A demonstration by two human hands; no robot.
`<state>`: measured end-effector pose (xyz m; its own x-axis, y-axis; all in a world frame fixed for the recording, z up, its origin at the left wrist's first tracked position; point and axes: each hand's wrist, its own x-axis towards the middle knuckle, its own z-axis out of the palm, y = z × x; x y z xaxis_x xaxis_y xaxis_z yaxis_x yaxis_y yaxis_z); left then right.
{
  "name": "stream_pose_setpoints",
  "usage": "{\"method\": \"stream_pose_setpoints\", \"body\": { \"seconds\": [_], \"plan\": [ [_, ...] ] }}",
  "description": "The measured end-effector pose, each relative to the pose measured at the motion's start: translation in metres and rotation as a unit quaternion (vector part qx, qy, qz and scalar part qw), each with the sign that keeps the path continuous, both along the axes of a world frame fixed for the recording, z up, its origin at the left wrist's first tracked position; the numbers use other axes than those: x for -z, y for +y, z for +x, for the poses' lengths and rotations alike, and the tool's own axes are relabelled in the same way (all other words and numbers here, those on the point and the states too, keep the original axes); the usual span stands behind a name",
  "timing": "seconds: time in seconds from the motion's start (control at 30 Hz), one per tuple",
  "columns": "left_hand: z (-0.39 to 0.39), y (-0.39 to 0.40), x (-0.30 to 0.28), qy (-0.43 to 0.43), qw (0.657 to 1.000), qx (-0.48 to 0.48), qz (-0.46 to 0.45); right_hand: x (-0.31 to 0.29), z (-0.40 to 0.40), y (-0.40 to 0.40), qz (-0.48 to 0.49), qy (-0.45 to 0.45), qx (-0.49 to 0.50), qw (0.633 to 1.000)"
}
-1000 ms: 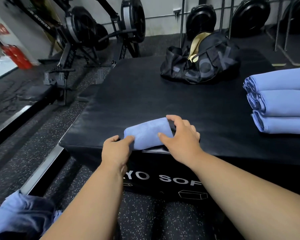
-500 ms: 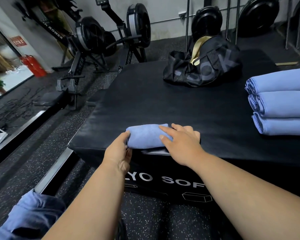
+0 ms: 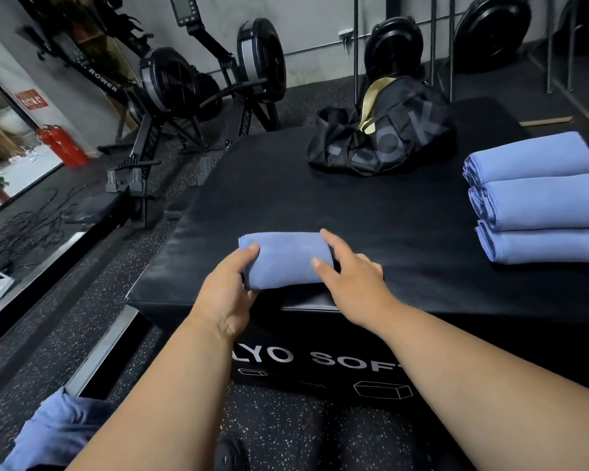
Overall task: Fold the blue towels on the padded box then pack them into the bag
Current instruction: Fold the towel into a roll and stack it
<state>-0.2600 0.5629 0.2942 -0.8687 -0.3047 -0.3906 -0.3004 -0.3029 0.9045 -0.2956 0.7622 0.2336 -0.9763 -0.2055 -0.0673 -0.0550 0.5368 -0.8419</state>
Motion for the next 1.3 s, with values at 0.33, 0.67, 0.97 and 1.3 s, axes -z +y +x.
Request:
{"method": "stream_pose_setpoints", "body": {
  "seconds": [0.33,0.67,0.97,1.3],
  "plan": [
    [-0.01,0.044,-0.001,0.039,0.991,0.127,-0.016,-0.021,-0.005,0.059,-0.393,-0.114,0.016,0.912],
    [-0.056,0.143,0.038,0.06,0.975,0.128,-0.171,-0.06,-0.009,0.152,-0.305,0.195,0.221,0.906],
    [-0.054,0.18,0.088,0.105,0.698,0.184,-0.684,-0.064,-0.033,0.247,-0.248,0.216,0.298,0.896],
    [-0.052,0.181,0.086,0.091,0.692,0.178,-0.693,-0.057,-0.064,0.291,-0.155,0.181,0.352,0.905]
  ]
}}
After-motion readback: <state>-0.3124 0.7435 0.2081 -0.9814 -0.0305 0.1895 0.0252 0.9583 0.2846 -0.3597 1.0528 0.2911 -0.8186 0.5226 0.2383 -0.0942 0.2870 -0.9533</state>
